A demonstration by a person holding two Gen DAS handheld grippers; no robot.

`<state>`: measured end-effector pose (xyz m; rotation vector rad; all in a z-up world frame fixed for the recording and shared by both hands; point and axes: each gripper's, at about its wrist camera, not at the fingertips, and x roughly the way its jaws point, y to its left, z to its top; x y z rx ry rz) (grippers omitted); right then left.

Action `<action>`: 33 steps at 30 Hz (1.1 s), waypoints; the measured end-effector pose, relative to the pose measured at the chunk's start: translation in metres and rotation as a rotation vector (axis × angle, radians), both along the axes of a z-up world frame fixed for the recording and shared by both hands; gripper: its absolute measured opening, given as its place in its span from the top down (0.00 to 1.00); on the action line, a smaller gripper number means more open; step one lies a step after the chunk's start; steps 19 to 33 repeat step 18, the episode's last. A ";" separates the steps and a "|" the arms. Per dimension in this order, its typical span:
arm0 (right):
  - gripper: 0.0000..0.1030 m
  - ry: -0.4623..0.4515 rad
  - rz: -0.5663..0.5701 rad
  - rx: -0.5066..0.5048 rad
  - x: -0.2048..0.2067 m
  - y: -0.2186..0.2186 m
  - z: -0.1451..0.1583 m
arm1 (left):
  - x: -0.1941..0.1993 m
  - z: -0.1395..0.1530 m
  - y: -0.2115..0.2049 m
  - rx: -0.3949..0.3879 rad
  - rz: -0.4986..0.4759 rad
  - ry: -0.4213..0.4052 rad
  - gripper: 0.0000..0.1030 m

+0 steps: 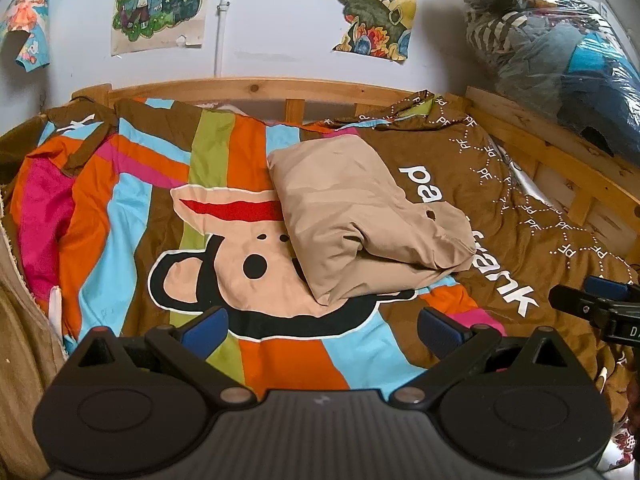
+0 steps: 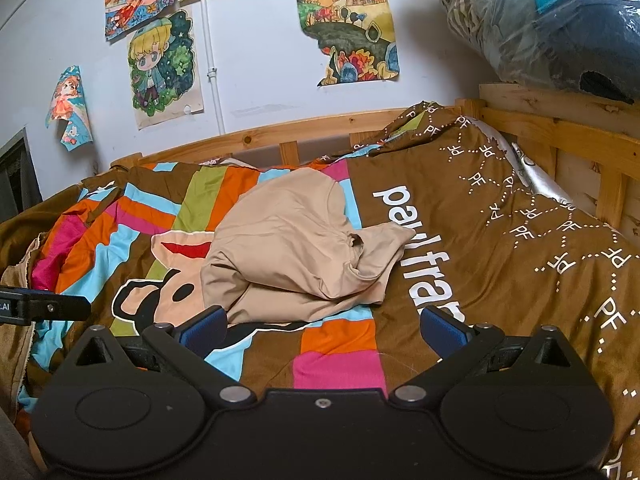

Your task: Fold large clothes

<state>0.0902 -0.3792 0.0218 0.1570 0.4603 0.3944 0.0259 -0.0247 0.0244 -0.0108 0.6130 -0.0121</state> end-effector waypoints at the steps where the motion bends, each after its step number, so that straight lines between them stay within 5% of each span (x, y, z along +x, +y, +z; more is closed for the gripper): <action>1: 0.01 0.000 0.000 0.000 0.000 0.000 0.000 | 0.000 0.000 0.000 0.001 0.000 -0.001 0.01; 33: 0.01 0.003 -0.003 -0.002 0.000 0.001 0.001 | 0.001 -0.001 0.001 -0.016 0.009 0.012 0.01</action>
